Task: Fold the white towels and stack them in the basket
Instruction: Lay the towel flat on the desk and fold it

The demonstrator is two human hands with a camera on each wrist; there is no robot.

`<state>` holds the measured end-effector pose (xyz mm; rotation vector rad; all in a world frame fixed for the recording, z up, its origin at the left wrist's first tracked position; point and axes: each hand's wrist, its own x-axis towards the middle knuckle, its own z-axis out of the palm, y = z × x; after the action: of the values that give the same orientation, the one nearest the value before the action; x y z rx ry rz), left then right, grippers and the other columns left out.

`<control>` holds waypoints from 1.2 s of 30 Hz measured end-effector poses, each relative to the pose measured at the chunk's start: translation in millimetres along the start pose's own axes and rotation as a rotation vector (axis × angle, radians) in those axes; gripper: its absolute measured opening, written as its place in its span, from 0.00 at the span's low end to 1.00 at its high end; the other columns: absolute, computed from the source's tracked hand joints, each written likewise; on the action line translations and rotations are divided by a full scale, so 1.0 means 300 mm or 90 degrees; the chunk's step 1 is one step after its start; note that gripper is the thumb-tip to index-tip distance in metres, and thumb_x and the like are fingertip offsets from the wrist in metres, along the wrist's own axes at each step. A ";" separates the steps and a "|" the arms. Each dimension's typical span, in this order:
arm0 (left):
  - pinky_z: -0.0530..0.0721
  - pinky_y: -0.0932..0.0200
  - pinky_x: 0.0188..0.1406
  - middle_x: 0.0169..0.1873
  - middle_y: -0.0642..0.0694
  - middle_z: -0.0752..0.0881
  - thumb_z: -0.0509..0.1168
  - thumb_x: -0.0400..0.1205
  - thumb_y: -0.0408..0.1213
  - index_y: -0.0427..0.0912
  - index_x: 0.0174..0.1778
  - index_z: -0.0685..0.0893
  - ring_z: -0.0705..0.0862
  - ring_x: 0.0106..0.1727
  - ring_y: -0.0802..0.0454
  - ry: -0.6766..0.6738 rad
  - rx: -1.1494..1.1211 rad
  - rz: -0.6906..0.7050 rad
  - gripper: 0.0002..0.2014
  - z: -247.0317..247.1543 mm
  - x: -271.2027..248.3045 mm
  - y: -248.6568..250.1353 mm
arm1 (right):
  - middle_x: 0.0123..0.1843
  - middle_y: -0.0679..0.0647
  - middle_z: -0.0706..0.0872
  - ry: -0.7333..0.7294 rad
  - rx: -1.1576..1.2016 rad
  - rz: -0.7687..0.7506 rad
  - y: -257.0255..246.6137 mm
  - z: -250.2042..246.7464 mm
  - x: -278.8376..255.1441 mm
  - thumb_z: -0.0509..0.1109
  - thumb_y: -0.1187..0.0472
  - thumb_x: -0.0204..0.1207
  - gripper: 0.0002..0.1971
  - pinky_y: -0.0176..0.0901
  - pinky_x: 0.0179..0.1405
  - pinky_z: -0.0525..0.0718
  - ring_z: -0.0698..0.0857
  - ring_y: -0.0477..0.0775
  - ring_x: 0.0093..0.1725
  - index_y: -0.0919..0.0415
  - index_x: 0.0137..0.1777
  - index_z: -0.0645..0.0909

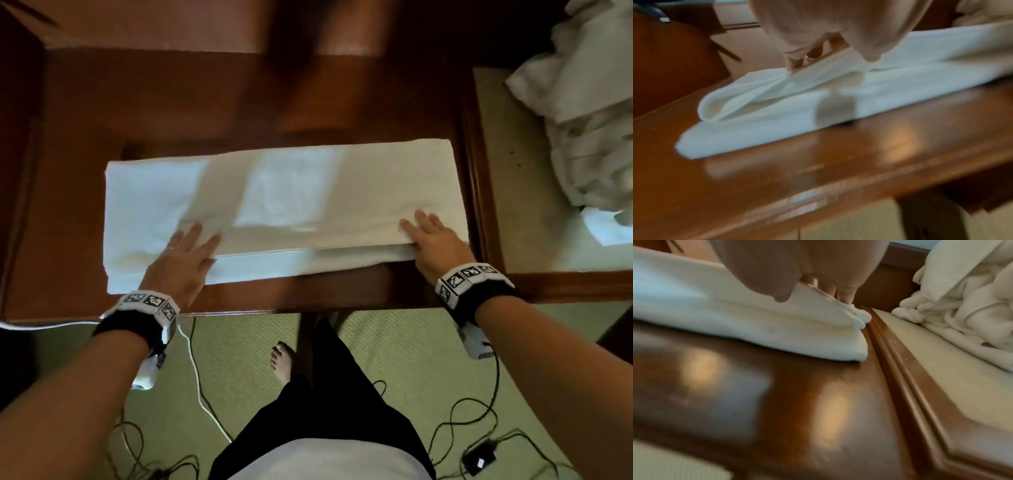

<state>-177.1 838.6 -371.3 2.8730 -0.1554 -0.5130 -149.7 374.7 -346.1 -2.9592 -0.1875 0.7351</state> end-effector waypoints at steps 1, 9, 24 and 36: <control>0.71 0.27 0.76 0.85 0.40 0.65 0.63 0.88 0.36 0.53 0.83 0.72 0.65 0.83 0.28 0.024 -0.024 0.016 0.26 -0.021 0.014 -0.012 | 0.87 0.61 0.58 0.028 0.002 -0.022 0.009 -0.021 0.011 0.61 0.72 0.77 0.35 0.66 0.80 0.64 0.58 0.68 0.85 0.54 0.85 0.63; 0.69 0.20 0.71 0.85 0.42 0.65 0.72 0.81 0.37 0.53 0.84 0.70 0.65 0.81 0.23 0.029 0.113 0.076 0.34 0.076 -0.090 -0.022 | 0.89 0.53 0.43 -0.019 -0.074 -0.059 0.091 0.076 -0.067 0.59 0.74 0.76 0.45 0.66 0.82 0.53 0.45 0.69 0.87 0.43 0.87 0.45; 0.64 0.30 0.79 0.87 0.41 0.61 0.45 0.86 0.63 0.53 0.87 0.62 0.65 0.84 0.32 -0.065 0.116 -0.081 0.33 -0.004 -0.220 -0.191 | 0.87 0.57 0.59 0.029 -0.016 -0.185 -0.261 0.100 -0.041 0.51 0.48 0.71 0.36 0.65 0.80 0.64 0.57 0.65 0.86 0.54 0.83 0.67; 0.43 0.32 0.83 0.87 0.49 0.31 0.29 0.81 0.71 0.61 0.87 0.34 0.36 0.88 0.38 -0.059 0.087 -0.048 0.38 0.041 -0.047 -0.086 | 0.89 0.52 0.38 0.013 -0.044 -0.187 -0.517 0.141 0.058 0.50 0.47 0.86 0.30 0.67 0.83 0.50 0.39 0.67 0.87 0.42 0.87 0.48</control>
<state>-192.8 863.1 -383.8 2.9980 -0.1007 -0.6754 -169.5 532.7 -373.9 -2.9068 -0.6404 0.6698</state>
